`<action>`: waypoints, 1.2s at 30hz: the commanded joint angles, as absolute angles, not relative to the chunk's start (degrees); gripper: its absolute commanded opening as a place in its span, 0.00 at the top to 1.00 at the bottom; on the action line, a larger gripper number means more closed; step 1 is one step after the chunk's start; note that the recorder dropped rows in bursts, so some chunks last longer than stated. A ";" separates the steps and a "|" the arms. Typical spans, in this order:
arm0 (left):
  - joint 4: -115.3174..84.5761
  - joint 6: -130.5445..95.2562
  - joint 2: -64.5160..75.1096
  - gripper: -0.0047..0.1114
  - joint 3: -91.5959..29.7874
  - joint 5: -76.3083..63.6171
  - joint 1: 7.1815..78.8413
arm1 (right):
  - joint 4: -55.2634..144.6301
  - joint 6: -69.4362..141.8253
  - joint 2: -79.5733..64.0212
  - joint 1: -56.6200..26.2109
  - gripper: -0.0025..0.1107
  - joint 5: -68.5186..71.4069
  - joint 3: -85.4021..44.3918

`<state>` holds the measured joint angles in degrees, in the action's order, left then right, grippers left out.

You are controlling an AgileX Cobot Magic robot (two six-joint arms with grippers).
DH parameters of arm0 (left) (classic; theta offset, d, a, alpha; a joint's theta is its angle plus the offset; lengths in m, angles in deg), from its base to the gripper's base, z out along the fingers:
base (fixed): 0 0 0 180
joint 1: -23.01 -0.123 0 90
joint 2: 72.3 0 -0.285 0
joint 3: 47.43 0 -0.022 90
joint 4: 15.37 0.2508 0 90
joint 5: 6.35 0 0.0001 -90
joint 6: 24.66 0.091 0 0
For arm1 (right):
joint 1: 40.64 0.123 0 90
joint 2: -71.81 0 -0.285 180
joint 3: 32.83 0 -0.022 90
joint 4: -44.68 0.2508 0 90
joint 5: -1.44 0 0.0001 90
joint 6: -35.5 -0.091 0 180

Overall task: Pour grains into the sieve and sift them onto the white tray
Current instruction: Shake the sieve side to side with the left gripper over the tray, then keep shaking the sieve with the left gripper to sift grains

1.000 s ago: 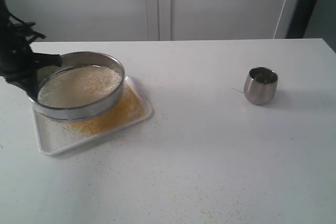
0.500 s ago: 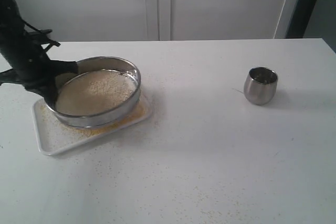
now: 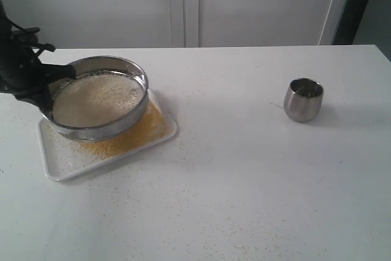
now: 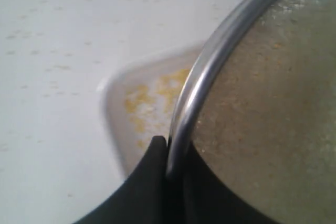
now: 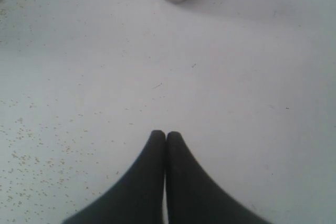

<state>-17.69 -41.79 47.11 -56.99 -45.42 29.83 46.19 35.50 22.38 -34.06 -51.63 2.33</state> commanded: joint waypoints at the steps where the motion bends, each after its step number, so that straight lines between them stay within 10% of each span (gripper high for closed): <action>1: -11.39 -47.62 45.99 0.96 -58.25 -48.69 30.29 | 46.39 35.50 22.70 -34.37 0.98 -51.11 2.76; 9: -31.88 -34.18 47.86 0.96 -56.70 -48.57 30.03 | 46.39 35.50 22.70 -34.37 0.98 -51.11 2.76; 36: -4.88 -55.23 46.42 0.96 -58.78 -51.62 29.33 | 46.39 35.50 22.70 -34.37 0.98 -51.11 2.76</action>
<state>-12.91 -44.39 48.29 -57.63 -48.08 31.15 46.19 35.50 22.38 -34.06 -51.63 2.33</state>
